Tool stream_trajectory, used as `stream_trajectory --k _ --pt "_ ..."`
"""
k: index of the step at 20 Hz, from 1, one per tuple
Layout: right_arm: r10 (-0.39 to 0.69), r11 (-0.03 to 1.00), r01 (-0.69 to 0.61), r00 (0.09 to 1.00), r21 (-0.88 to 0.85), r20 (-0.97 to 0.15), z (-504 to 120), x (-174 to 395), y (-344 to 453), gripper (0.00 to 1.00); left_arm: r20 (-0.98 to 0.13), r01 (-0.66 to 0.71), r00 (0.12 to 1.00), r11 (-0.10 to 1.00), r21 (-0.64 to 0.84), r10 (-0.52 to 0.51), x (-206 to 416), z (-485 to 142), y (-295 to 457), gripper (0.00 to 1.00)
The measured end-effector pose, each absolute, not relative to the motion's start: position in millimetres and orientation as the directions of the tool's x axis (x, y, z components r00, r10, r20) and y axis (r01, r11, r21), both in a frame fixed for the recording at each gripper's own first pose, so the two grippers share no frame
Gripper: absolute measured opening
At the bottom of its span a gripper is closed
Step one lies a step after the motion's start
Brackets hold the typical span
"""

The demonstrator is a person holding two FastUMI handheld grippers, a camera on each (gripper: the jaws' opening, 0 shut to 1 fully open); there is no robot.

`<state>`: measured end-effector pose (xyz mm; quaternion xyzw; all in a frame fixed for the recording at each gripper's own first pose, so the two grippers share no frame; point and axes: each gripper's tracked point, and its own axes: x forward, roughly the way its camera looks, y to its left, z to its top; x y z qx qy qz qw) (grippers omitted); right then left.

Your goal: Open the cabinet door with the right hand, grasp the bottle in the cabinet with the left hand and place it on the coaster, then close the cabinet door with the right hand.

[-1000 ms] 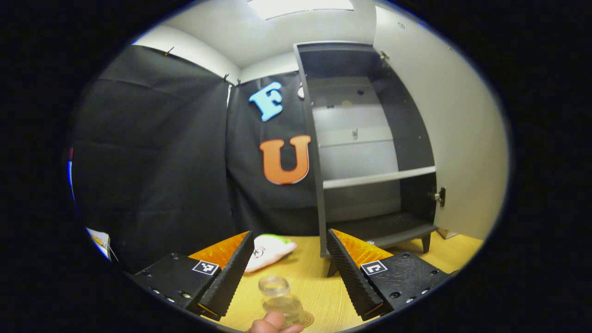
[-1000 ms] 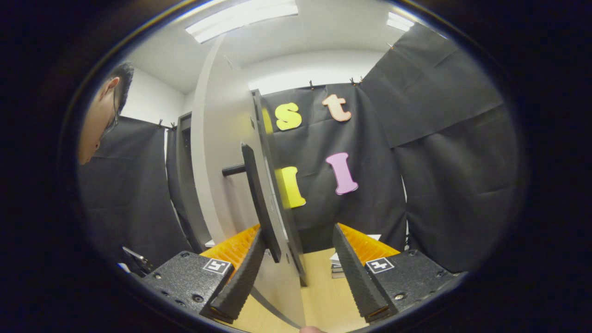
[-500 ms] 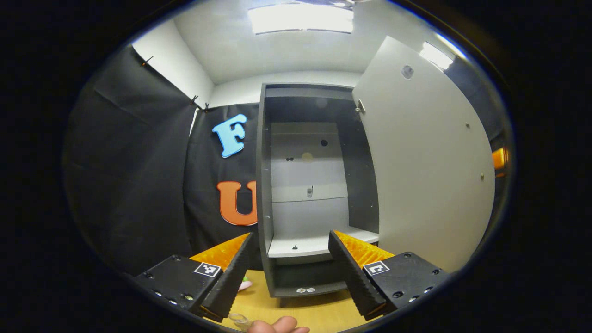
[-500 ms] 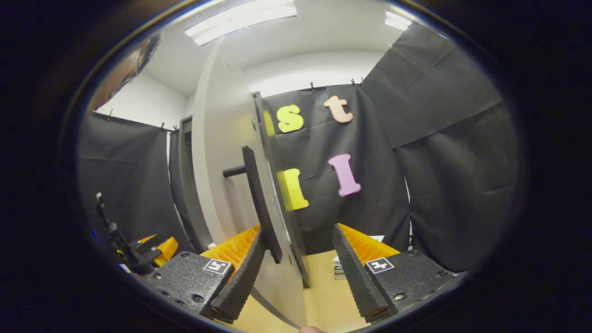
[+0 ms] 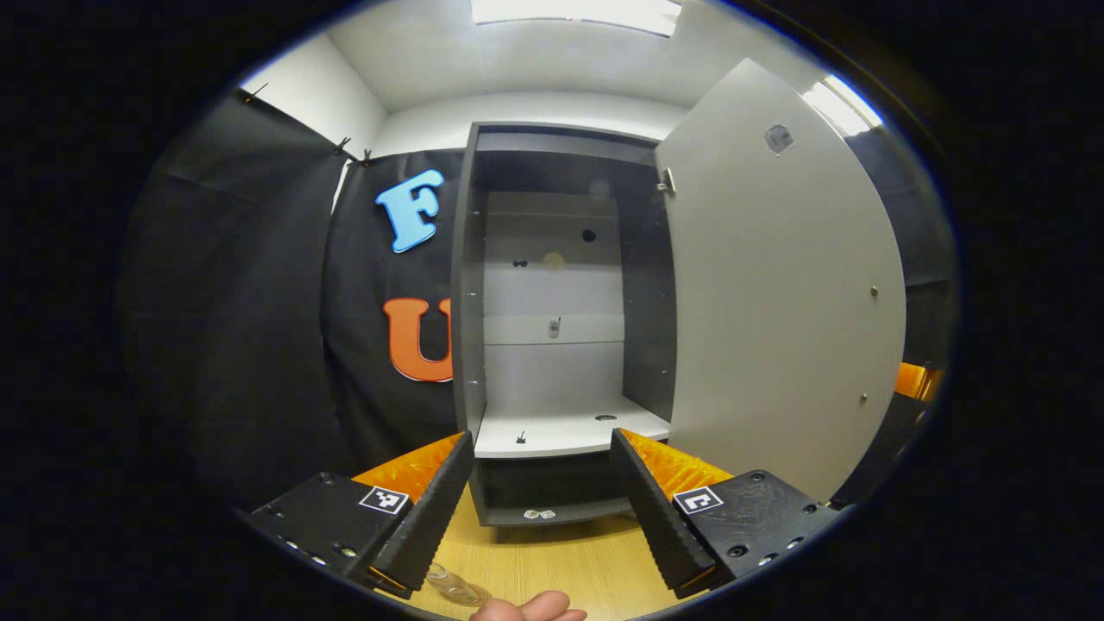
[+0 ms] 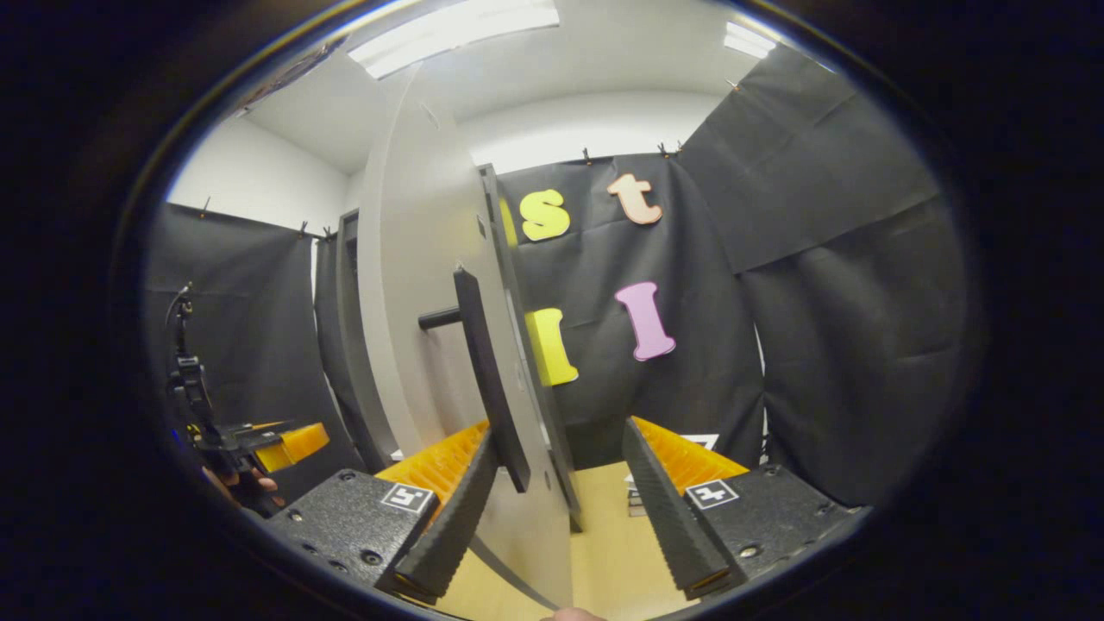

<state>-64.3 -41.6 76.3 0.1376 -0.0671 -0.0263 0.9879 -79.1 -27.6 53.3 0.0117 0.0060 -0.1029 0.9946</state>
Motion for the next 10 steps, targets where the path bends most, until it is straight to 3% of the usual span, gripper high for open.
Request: stream_trajectory --k 1,5,10 --pt "-0.049 0.956 0.011 0.991 0.293 0.125 77 -63 -29 0.93 0.001 0.215 0.977 0.976 0.047 -0.215 -79 59 -29 0.95" --pt "0.062 0.946 -0.097 0.991 0.31 0.122 77 -50 11 0.93 0.058 0.26 0.963 0.964 0.06 -0.263 -70 76 -34 0.96" --pt "0.226 0.862 -0.24 0.97 0.446 0.085 72 -27 50 0.93 0.044 0.221 0.974 0.974 0.048 -0.223 -55 64 1 0.96"
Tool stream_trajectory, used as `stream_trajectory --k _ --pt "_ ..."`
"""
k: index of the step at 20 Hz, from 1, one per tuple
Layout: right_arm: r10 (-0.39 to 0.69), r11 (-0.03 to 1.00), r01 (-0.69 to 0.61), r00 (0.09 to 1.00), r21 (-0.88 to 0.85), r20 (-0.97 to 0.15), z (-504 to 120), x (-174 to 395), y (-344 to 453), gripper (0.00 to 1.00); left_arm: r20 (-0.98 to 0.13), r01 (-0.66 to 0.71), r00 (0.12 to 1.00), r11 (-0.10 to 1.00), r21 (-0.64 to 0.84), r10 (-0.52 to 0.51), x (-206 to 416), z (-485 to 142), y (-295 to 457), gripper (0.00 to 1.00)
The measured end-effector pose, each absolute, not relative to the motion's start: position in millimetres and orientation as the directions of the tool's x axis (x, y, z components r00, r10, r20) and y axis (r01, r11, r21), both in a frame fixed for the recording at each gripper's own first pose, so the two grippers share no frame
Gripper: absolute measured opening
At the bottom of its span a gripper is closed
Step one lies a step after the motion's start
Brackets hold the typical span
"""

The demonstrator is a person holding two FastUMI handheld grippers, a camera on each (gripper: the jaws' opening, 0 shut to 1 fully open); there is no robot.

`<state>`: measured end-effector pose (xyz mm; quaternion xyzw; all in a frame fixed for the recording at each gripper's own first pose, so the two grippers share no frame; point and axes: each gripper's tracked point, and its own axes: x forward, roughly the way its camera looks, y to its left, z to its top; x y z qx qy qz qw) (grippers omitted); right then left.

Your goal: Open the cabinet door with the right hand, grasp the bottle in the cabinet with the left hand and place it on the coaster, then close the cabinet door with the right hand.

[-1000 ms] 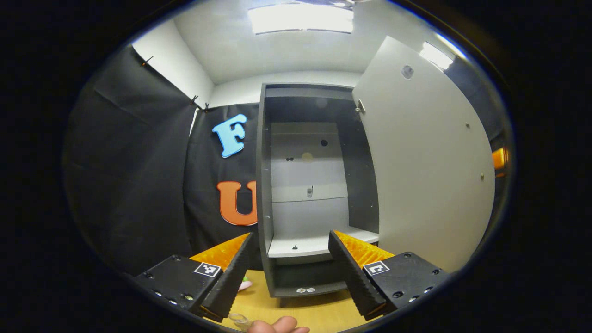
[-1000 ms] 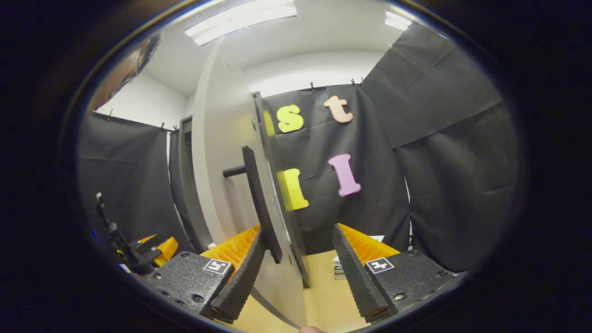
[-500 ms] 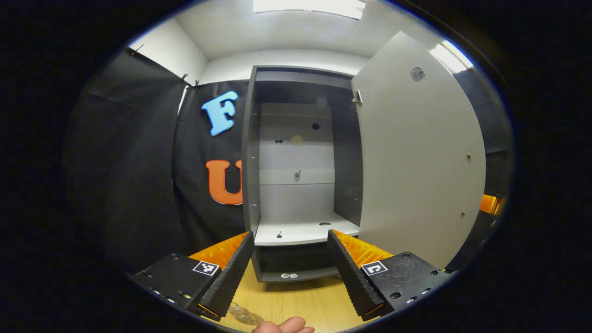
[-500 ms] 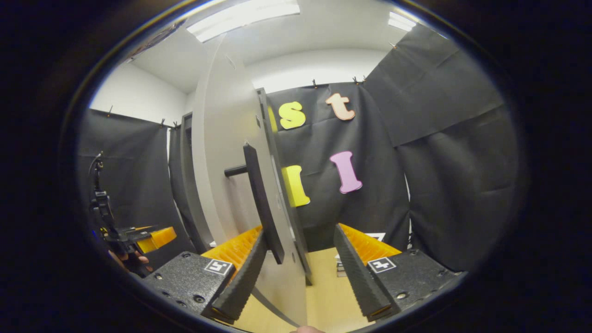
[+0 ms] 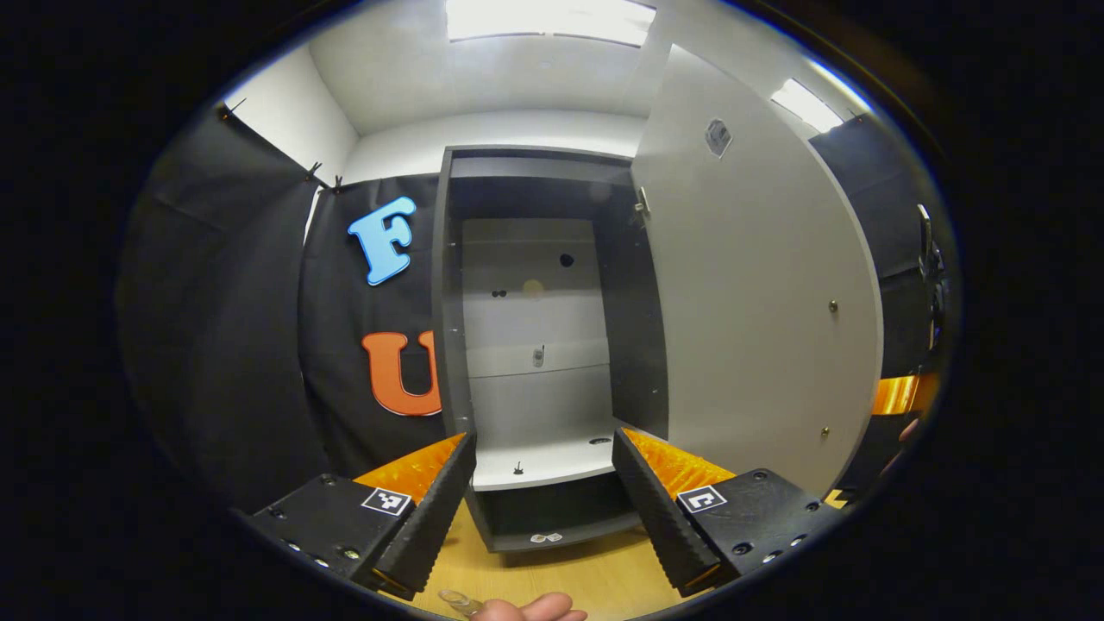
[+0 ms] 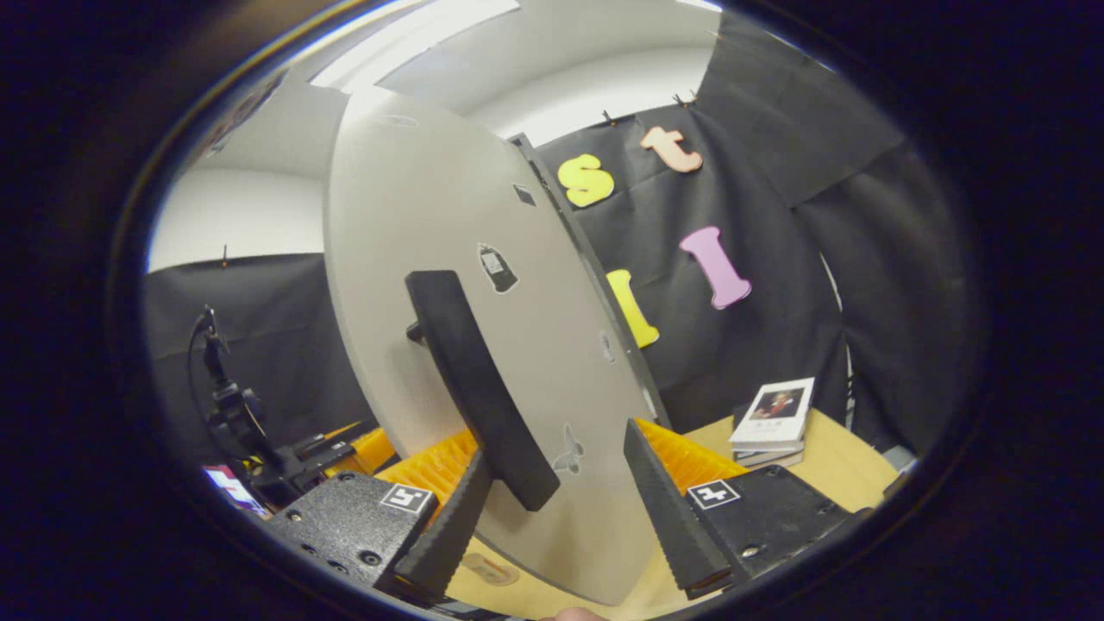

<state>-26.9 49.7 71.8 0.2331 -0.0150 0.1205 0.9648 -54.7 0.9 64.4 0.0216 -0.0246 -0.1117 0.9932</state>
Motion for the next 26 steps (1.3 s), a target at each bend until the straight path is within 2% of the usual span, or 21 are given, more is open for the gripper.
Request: stream_trajectory --k 2,7,8,9,16,22,26 --pt "0.243 0.881 -0.259 0.966 0.396 0.091 79 -23 60 0.92 0.035 0.202 0.979 0.979 0.035 -0.203 -48 56 21 0.96" --pt "0.265 0.955 -0.279 0.956 0.105 0.123 91 -11 95 0.93 -0.032 0.16 0.986 0.987 -0.023 -0.161 -25 26 58 0.96" --pt "0.28 0.955 -0.29 0.951 0.067 0.128 91 -8 100 0.87 -0.04 0.15 0.988 0.988 -0.033 -0.151 -20 24 63 0.96" --pt "0.296 0.952 -0.303 0.947 0.04 0.127 89 -4 104 0.93 -0.048 0.136 0.989 0.99 -0.039 -0.138 -16 22 67 0.96" --pt "0.469 0.883 -0.469 0.877 -0.021 0.106 92 18 121 1.0 -0.053 0.029 0.998 0.997 -0.068 -0.032 3 31 84 0.96" --pt "0.532 0.841 -0.502 0.834 -0.201 0.144 102 22 136 1.0 -0.097 -0.1 0.991 0.992 -0.073 0.093 2 22 111 0.96" --pt "0.591 0.803 -0.568 0.797 -0.18 0.124 101 29 143 1.0 -0.129 -0.167 0.979 0.982 -0.091 0.155 -10 15 130 0.95"
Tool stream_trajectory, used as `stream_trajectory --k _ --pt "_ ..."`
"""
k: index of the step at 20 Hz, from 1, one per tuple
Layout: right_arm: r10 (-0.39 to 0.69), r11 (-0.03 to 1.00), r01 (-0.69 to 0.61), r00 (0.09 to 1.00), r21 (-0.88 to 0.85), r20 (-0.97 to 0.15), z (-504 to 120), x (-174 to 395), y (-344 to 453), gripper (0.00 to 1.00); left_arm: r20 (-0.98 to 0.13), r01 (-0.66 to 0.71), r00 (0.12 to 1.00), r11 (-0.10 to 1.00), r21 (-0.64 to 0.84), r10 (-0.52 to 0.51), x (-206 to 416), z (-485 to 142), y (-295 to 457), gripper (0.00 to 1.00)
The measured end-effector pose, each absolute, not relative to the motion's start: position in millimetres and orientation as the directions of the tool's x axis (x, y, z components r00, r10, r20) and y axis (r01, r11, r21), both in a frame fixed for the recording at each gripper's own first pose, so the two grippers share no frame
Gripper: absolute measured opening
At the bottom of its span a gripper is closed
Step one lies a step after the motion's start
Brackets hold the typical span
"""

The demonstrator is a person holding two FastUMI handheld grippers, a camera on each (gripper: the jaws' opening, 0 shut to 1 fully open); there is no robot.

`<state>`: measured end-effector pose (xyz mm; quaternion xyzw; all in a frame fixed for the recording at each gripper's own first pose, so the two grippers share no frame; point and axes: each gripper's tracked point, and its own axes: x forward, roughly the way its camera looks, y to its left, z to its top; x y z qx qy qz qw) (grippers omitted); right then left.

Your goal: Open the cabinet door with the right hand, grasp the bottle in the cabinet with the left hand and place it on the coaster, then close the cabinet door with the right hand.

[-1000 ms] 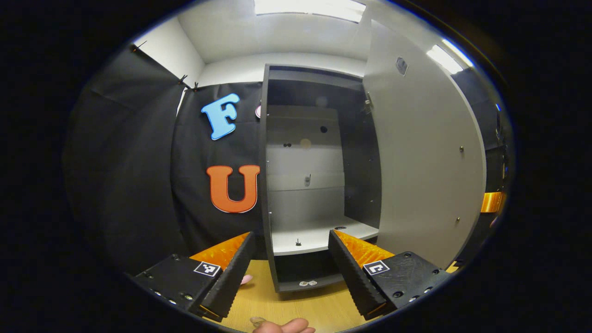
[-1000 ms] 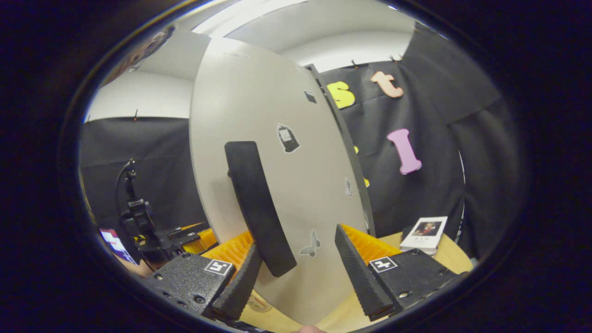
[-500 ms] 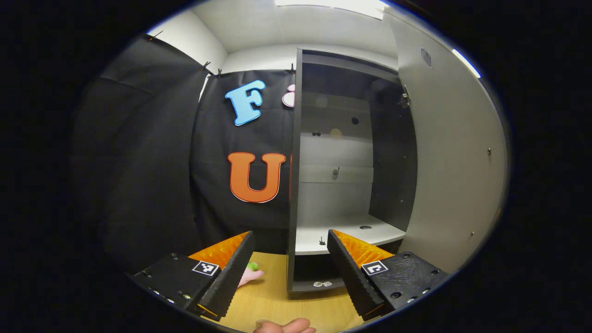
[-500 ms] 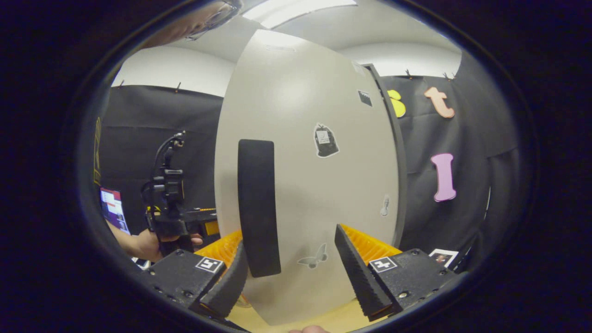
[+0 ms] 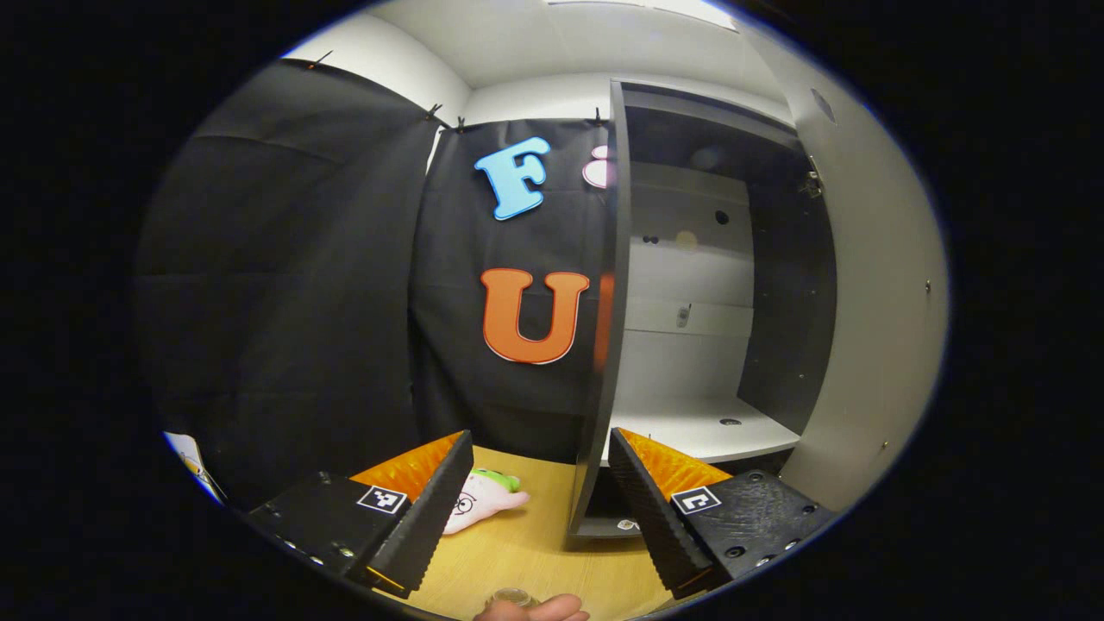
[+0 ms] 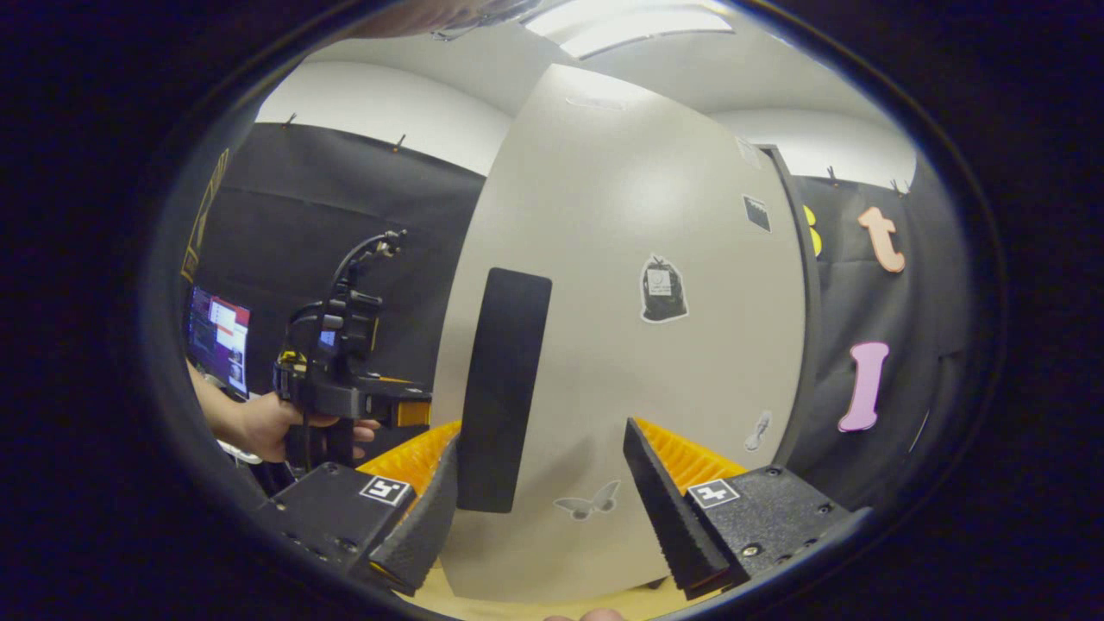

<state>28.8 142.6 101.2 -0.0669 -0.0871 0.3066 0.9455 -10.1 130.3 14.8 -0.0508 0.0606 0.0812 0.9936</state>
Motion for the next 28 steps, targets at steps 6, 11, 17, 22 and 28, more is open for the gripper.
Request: stream_trajectory --k 6,11,17,22,28 --pt "0.632 0.771 -0.607 0.767 -0.194 0.109 102 51 156 1.0 -0.132 -0.278 0.955 0.957 -0.083 0.266 -34 17 168 0.95" --pt "0.628 0.771 -0.593 0.769 -0.232 0.123 108 68 174 1.0 -0.135 -0.376 0.922 0.923 -0.081 0.363 -57 16 202 0.95" --pt "0.661 0.741 -0.619 0.741 -0.259 0.118 108 85 195 1.0 -0.155 -0.452 0.886 0.888 -0.08 0.437 -77 10 222 0.95" --pt "0.674 0.73 -0.631 0.727 -0.261 0.128 109 96 204 1.0 -0.154 -0.478 0.873 0.875 -0.074 0.463 -84 9 228 0.95" --pt "0.678 0.721 -0.627 0.726 -0.294 0.114 106 109 215 1.0 -0.173 -0.495 0.862 0.866 -0.075 0.477 -90 0 230 0.95"
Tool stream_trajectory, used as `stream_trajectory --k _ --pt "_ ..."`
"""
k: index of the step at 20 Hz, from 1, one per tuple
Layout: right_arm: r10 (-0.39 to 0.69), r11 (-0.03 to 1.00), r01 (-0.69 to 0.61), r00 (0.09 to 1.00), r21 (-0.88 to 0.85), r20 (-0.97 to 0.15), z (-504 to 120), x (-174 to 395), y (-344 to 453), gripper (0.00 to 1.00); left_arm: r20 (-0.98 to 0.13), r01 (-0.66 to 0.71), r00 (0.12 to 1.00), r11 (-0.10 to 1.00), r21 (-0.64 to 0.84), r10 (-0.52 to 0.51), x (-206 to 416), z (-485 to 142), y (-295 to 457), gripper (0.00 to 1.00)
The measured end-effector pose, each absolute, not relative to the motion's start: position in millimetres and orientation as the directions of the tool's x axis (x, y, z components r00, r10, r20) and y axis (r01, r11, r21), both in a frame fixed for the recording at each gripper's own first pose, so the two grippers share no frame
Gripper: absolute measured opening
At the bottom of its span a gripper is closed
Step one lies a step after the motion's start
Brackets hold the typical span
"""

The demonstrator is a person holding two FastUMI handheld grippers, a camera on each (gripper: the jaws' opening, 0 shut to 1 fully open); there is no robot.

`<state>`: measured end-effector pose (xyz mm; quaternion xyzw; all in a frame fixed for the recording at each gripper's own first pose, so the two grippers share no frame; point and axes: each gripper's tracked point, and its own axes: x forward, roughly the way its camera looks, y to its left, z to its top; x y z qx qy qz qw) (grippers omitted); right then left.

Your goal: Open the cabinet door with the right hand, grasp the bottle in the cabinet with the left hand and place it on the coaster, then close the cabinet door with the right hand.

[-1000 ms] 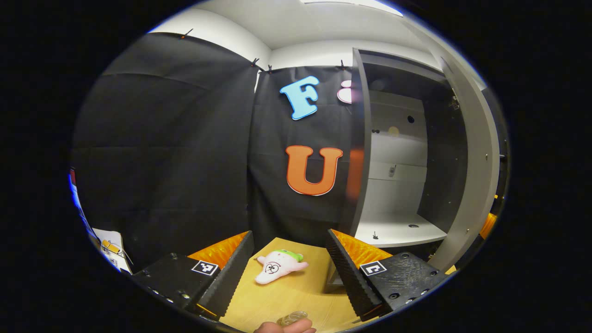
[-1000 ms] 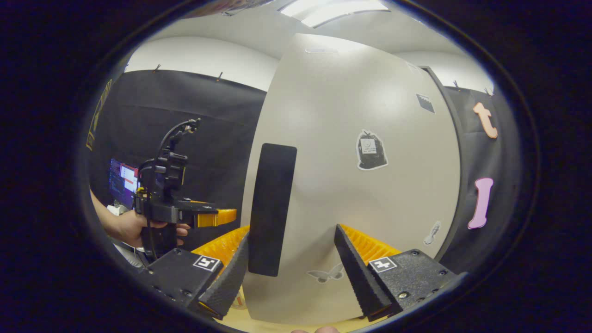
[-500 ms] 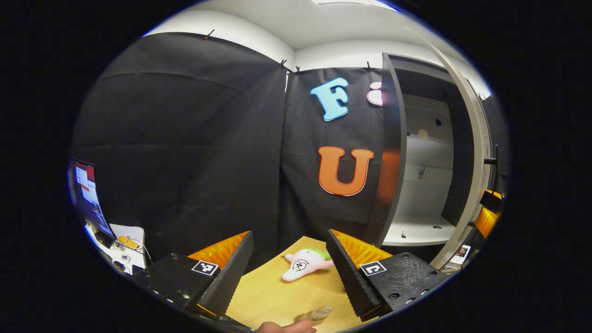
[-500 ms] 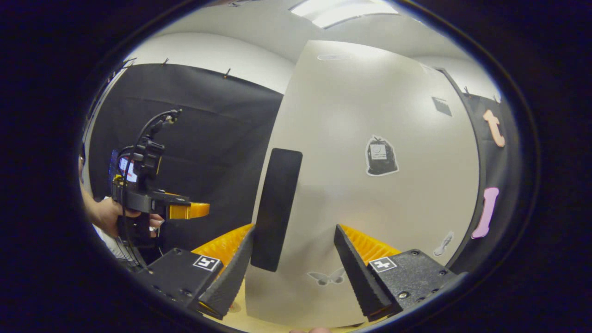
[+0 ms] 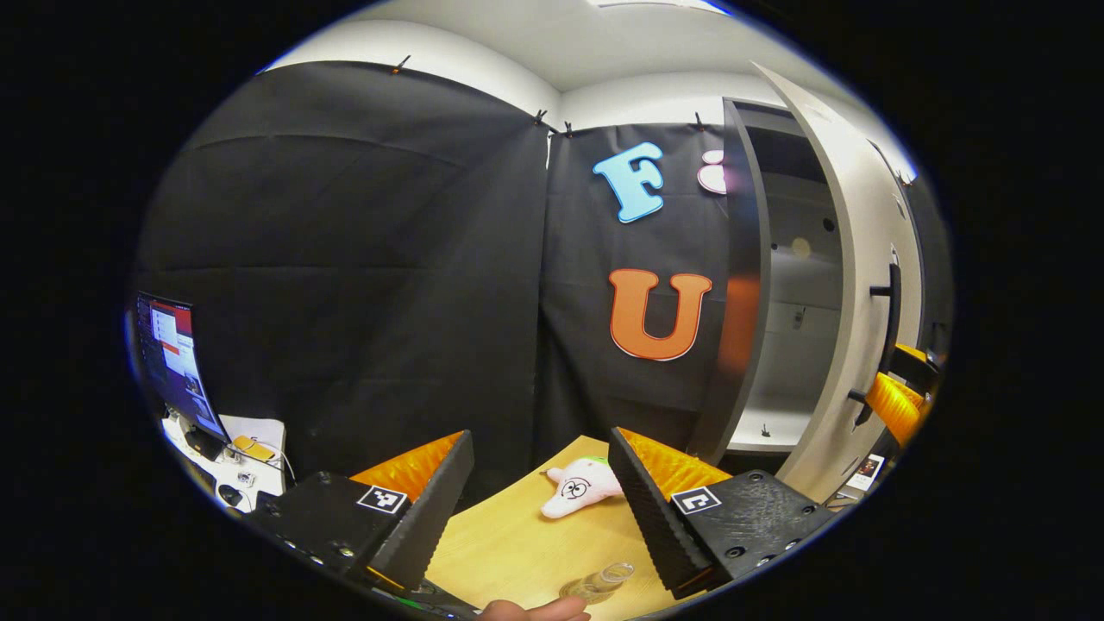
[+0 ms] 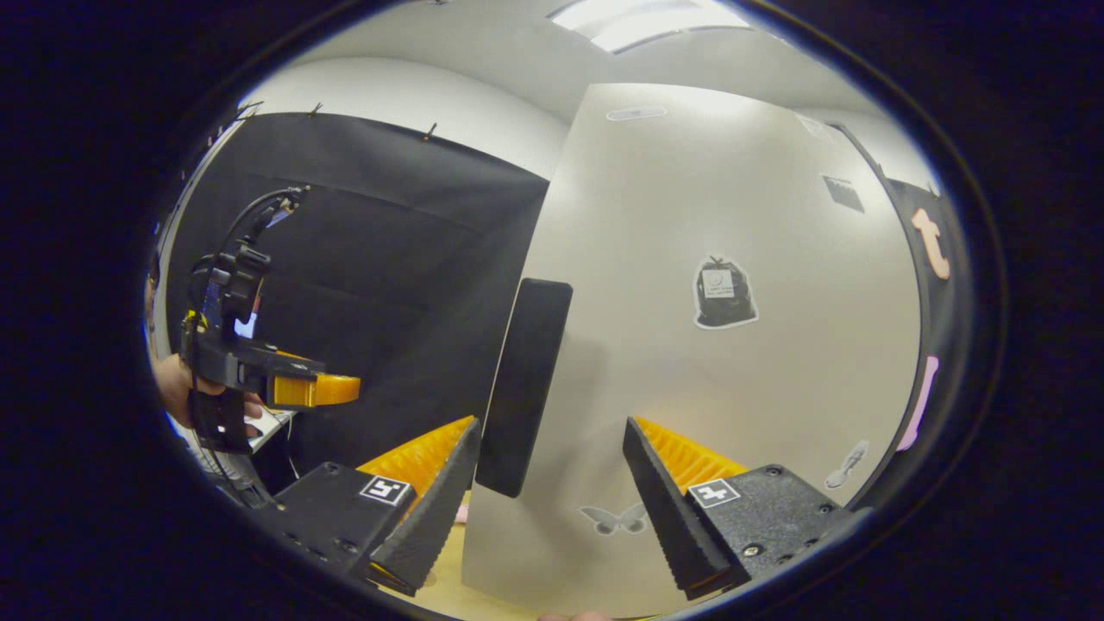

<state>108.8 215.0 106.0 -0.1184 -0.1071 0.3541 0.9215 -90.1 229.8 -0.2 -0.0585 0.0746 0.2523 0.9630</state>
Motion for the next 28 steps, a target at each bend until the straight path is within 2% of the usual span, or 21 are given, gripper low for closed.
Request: stream_trajectory --k 8,16,22,28 --pt "0.649 0.73 -0.592 0.758 -0.342 0.073 99 118 213 1.0 -0.188 -0.512 0.851 0.855 -0.083 0.491 -102 -7 234 0.95" --pt "0.604 0.767 -0.534 0.788 -0.356 0.118 115 111 192 1.0 -0.173 -0.457 0.882 0.885 -0.087 0.438 -84 -3 217 0.95" --pt "0.464 0.855 -0.401 0.875 -0.329 0.139 119 110 131 1.0 -0.116 -0.265 0.96 0.962 -0.069 0.256 -43 11 157 0.95" --pt "0.255 0.933 -0.206 0.957 -0.296 0.136 111 95 61 1.0 -0.023 -0.062 0.998 0.998 0.009 0.062 -8 33 79 0.95"
